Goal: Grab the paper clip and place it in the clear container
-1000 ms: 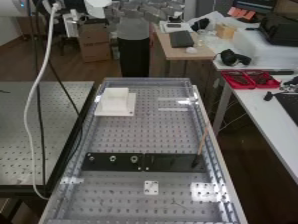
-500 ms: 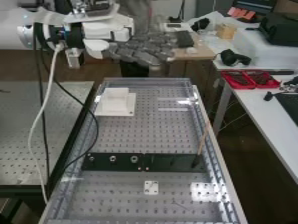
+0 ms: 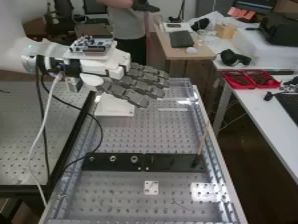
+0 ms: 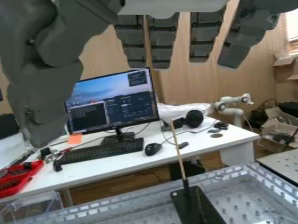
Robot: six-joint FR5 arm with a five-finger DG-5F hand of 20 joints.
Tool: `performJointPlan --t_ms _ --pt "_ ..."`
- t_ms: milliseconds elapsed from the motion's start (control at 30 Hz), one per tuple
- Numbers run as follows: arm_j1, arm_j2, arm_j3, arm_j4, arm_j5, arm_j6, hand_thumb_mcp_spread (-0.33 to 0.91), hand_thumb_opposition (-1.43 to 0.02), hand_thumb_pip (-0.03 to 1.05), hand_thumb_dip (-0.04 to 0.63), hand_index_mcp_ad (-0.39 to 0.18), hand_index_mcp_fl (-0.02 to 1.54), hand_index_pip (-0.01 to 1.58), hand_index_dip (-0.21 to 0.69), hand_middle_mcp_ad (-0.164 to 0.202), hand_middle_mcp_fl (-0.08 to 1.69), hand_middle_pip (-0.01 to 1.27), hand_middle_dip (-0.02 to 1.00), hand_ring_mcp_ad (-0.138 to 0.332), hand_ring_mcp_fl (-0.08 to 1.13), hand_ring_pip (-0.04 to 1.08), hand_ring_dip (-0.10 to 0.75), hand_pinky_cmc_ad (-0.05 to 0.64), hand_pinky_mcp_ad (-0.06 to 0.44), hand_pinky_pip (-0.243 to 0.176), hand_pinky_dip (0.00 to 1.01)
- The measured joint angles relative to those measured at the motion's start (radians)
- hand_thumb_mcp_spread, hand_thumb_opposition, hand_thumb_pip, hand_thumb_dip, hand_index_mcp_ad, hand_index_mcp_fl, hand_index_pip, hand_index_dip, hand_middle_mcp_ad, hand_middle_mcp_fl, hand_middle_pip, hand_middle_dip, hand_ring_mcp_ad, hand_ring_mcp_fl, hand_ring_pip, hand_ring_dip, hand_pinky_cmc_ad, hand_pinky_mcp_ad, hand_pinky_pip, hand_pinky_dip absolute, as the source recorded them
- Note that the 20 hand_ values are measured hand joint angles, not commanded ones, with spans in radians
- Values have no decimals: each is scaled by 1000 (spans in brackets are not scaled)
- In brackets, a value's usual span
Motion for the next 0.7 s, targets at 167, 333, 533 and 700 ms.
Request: performJointPlan --t_ms 167,333,533,700 --pt "-39 -32 -8 23 -46 -1 325 -726 553 175 -17 208 147 110 65 63 112 140 176 26 84 21 264 243 -105 354" --pt "-96 -70 -4 55 -132 -1 340 -742 581 188 -37 291 319 91 65 63 108 140 175 26 87 21 264 243 -105 342" --pt "-187 -130 22 93 -254 1 340 -757 625 220 -44 358 531 87 63 66 108 140 159 26 87 17 267 243 -105 340" --pt "-259 -188 59 108 -349 -14 340 -771 637 220 -42 384 709 86 63 66 108 140 159 26 87 21 267 244 -105 328"
